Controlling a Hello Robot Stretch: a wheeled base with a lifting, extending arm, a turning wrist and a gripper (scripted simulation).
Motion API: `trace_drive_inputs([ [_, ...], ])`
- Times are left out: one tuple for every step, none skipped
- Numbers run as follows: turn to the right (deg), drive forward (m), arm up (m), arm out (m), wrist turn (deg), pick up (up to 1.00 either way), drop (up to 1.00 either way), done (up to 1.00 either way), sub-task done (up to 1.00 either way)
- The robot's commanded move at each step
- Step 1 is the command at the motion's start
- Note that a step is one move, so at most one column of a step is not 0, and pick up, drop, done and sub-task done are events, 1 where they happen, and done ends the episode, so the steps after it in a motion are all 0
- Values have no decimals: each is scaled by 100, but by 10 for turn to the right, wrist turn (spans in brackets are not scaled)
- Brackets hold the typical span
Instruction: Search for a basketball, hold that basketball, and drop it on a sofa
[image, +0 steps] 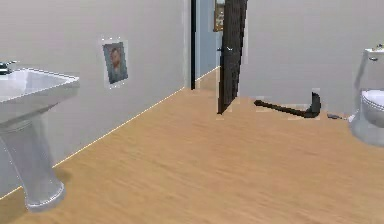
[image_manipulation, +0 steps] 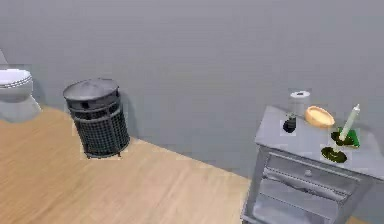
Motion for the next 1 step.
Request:
trace_drive_inputs([
  [0, 100, 0, 0, 0, 0, 0, 0, 0],
])
